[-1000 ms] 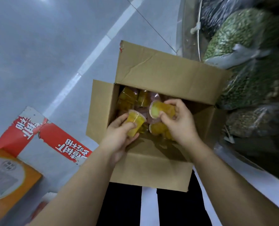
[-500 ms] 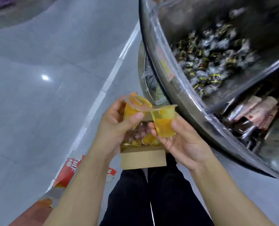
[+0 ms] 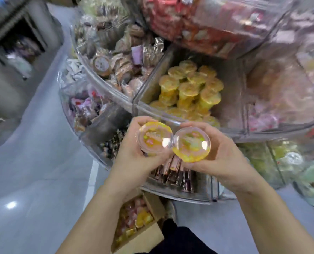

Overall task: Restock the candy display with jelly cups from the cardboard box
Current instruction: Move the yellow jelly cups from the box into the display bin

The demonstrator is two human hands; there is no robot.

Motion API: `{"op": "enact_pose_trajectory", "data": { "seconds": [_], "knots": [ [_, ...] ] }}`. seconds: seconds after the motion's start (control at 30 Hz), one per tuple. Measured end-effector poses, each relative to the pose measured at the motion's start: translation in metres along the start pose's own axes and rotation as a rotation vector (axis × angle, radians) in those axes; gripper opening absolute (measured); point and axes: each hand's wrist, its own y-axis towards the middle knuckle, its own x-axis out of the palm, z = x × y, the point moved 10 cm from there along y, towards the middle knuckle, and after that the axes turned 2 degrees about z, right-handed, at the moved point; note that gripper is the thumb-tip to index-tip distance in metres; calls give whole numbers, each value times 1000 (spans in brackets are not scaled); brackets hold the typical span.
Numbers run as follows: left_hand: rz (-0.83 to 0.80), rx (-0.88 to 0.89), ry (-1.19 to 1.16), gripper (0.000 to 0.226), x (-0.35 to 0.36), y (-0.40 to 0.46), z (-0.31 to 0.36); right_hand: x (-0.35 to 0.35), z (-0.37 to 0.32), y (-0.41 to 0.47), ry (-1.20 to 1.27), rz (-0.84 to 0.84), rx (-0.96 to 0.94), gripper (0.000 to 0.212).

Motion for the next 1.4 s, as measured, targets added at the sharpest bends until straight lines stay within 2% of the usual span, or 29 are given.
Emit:
{"op": "enact_pose_trajectory", "data": {
  "seconds": [0.13, 0.2, 0.3, 0.37, 0.47, 0.57, 0.63, 0.83, 0.93, 1.03, 1.1, 1.17, 1.23, 1.4],
  "knots": [
    [-3, 22, 34, 59, 25, 35, 10, -45, -19, 16, -126, 86, -81, 60],
    [-54, 5, 80, 65, 35, 51, 9, -59, -23, 27, -231, 106, -117, 60],
    [-166, -6, 128, 62, 48, 71, 6, -75, -18, 46, -327, 123, -107, 65],
    [-173, 18, 176, 55, 47, 85, 7, -85, -12, 58, -379, 142, -78, 68],
    [-79, 11, 268, 50, 31, 105, 1, -94, -6, 73, -483, 165, -47, 63],
    [76, -13, 367, 65, 4, 116, -3, -94, 3, 85, -558, 177, -6, 56],
    [100, 9, 449, 73, -1, 120, 1, -89, 6, 91, -614, 185, 0, 50],
    [-76, -86, 581, 58, 5, 126, -13, -64, 16, 103, -901, 149, -13, 57],
    [-20, -46, 677, 53, 0, 130, -8, -63, 17, 106, -932, 166, -11, 60],
    [30, 42, 860, 66, 2, 133, 4, -64, 21, 108, -933, 163, 29, 65],
    [-23, 115, 1029, 74, 12, 134, 5, -64, 26, 108, -909, 140, 73, 73],
    [-47, 128, 1124, 72, 13, 134, 4, -66, 29, 107, -840, 119, 106, 75],
    [-79, 80, 1181, 69, 11, 136, 2, -68, 29, 107, -788, 120, 99, 68],
    [-292, -13, 1269, 61, 20, 138, -7, -64, 25, 106, -806, 108, 30, 51]
  ]
}}
